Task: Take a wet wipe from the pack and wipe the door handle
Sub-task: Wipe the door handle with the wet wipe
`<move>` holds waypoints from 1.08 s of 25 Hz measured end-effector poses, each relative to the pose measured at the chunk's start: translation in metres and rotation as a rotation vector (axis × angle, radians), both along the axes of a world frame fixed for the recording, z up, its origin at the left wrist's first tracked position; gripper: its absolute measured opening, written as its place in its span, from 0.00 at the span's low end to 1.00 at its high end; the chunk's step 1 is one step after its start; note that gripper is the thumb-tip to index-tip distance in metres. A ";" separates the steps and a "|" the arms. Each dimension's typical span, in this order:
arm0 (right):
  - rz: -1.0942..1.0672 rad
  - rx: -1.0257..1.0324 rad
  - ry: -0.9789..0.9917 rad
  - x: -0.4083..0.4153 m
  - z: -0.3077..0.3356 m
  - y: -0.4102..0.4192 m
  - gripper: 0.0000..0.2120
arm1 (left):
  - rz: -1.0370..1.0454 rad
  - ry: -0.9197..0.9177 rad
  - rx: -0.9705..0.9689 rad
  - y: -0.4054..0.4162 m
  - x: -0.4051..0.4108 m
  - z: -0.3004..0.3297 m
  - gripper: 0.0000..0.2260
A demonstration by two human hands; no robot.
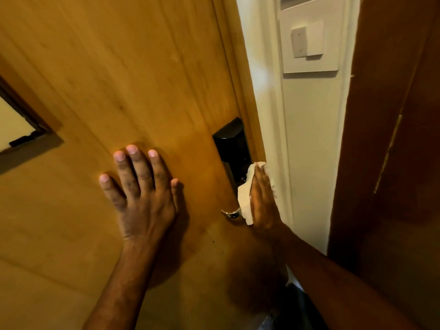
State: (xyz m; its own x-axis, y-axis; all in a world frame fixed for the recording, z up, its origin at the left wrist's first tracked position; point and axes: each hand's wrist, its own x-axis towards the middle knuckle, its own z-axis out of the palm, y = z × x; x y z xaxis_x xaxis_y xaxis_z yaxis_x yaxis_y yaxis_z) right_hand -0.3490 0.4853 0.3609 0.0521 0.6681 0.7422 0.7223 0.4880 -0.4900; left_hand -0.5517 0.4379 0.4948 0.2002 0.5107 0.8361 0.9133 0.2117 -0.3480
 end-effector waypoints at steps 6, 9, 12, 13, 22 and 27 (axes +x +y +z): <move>-0.057 0.342 -0.153 -0.033 -0.009 0.009 0.12 | 0.054 0.078 0.030 0.005 -0.006 -0.008 0.32; 0.028 0.315 -0.318 -0.040 0.003 0.011 0.15 | 0.049 0.092 0.072 0.010 -0.008 -0.013 0.33; 0.085 0.383 -0.556 -0.055 -0.016 0.017 0.11 | 0.041 0.063 0.064 0.013 -0.005 -0.016 0.33; 0.141 0.295 -0.655 -0.054 -0.022 0.018 0.09 | 0.060 0.068 0.064 0.013 -0.005 -0.016 0.33; 0.218 0.698 -0.777 0.036 -0.035 0.062 0.22 | 0.029 0.095 0.080 0.015 -0.002 -0.015 0.33; -0.078 0.018 -0.870 0.094 -0.003 0.062 0.17 | 0.023 0.102 0.067 0.012 -0.005 -0.016 0.32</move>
